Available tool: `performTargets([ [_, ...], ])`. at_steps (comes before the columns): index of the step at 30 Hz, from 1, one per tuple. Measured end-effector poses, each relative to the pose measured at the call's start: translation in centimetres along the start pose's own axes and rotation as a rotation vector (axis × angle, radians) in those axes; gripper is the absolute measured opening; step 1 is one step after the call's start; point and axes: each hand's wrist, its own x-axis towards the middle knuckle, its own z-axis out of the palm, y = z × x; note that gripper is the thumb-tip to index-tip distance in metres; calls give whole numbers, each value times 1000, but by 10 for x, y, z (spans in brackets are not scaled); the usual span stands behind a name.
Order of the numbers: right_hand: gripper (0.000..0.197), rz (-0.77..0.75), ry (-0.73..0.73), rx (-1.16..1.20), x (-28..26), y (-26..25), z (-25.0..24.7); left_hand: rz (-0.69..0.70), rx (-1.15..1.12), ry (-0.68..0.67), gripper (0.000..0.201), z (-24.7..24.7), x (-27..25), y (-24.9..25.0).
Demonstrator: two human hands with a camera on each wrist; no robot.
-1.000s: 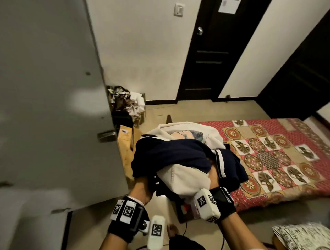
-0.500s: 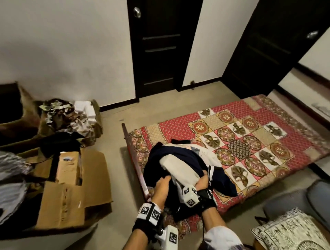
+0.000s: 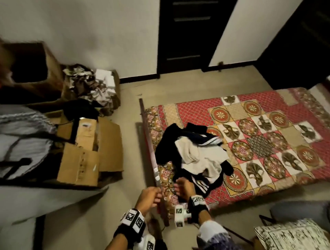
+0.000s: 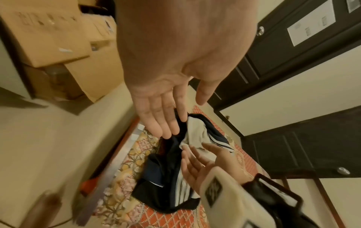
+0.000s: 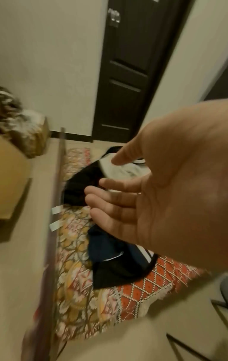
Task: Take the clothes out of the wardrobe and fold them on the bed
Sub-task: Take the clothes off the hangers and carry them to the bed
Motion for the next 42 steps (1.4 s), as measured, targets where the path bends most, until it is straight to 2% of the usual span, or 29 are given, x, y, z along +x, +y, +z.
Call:
performTargets([
  [2,20,3,-23,-270,-18,36,43,26,-3,48,19,-38,-16,-20],
  [4,21,-3,-81,-463,-49,70,100,54,4,144,14,-87,-39,-52],
  [7,38,-25,-272,-740,-94,121,182,17,-59,299,23,-167,-81,-114],
  [9,42,-86,-415,-919,-127,151,241,-17,-215,399,21,-221,-117,-160],
  [11,39,-176,-511,-1052,-153,181,301,-42,-436,474,18,-273,-157,-205],
  [15,37,-257,-690,-1105,-246,226,418,-47,-745,692,12,-353,-236,-281],
  [19,26,-412,-961,-1112,-346,286,540,134,-1010,973,13,-430,-326,-334],
  [21,24,-506,-1103,-1127,-410,319,594,277,-1044,1104,15,-467,-380,-351],
  [24,23,-650,-1371,-1043,-517,356,660,474,-1050,1338,17,-520,-465,-363],
  [27,10,-759,-1630,-1014,-619,386,709,635,-992,1555,17,-565,-557,-359],
  [32,9,-856,-1973,-916,-766,425,769,800,-771,1878,20,-622,-696,-345],
  [36,9,-950,-2198,-797,-856,454,810,830,-590,2078,22,-656,-791,-338],
  [42,10,-971,-2419,-622,-973,475,859,775,-418,2361,20,-670,-921,-313],
])
